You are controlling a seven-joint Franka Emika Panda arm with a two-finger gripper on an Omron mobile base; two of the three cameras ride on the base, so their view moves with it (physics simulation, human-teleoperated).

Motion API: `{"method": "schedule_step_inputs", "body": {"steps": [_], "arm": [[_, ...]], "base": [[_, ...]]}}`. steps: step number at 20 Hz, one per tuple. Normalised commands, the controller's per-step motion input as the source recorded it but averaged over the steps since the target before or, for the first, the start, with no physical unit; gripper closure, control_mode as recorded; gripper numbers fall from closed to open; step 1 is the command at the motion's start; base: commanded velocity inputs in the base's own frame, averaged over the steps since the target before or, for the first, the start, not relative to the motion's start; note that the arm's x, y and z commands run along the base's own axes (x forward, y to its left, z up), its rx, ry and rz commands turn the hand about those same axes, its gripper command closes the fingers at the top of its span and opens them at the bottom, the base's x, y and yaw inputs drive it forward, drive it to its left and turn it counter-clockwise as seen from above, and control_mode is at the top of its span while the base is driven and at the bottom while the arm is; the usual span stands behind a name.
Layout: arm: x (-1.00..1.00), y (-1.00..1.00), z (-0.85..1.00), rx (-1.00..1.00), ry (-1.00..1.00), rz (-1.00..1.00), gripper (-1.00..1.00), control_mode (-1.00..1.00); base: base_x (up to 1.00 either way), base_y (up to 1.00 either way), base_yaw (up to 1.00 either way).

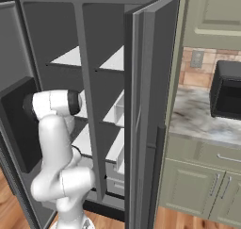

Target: Take the kiwi and broccoli from the fridge shelf and place them in the freezer drawer to begin freezing them.

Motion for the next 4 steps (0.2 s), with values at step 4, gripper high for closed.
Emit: {"method": "schedule_step_inputs", "body": {"steps": [4], "arm": [[-0.23,-0.01,0.7,0.0,0.0,-0.13,-1.0,-1.0]], "base": [[0.0,0.0,0.0]]}}
